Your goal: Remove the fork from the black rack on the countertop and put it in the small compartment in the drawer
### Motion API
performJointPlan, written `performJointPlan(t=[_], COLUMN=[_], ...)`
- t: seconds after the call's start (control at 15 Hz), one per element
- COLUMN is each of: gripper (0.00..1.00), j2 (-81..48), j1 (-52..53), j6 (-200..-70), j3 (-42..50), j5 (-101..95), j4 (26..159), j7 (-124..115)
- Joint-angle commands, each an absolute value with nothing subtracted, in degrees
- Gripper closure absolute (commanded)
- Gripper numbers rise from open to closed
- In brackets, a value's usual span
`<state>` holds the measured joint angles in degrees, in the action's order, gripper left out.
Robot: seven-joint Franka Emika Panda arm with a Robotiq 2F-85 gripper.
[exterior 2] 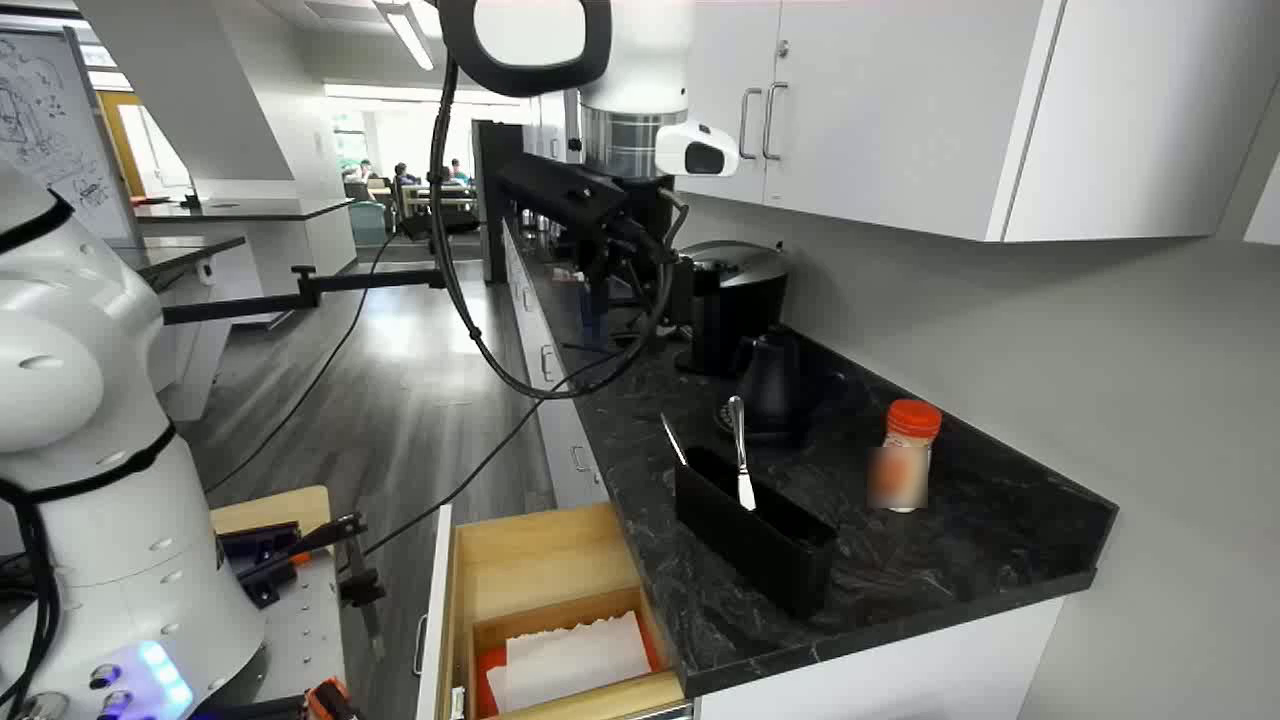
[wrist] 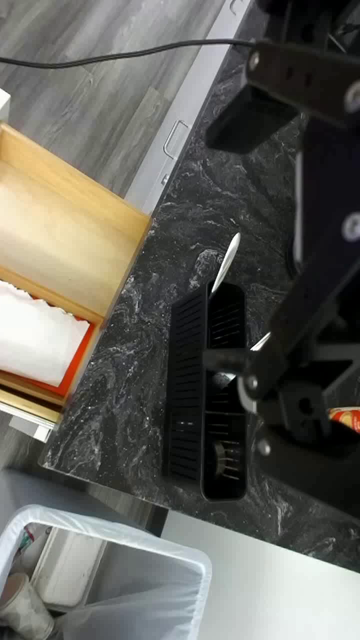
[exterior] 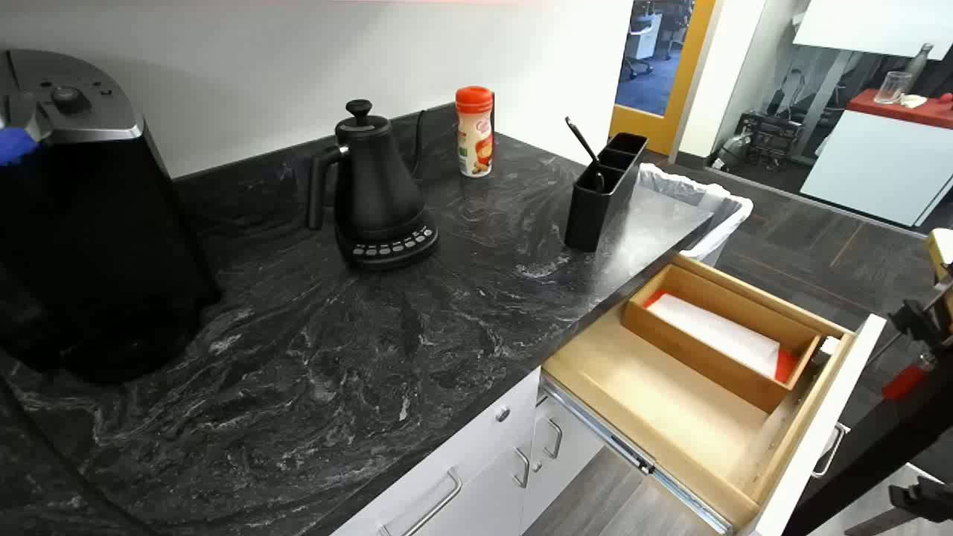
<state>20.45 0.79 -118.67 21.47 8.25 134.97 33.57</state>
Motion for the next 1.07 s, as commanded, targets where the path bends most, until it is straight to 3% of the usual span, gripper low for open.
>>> performJointPlan(t=[0.0,0.73,1.0], gripper=[0.0,0.0,0.0], j2=[20.15,20.15,18.03], j1=[-1.35,-1.35,1.43], j6=[-118.43,-118.43,-120.78], j3=[19.52,19.52,13.62], j5=[9.08,9.08,9.35], j4=[134.85,134.85,137.12], j7=[34.21,34.21,31.98])
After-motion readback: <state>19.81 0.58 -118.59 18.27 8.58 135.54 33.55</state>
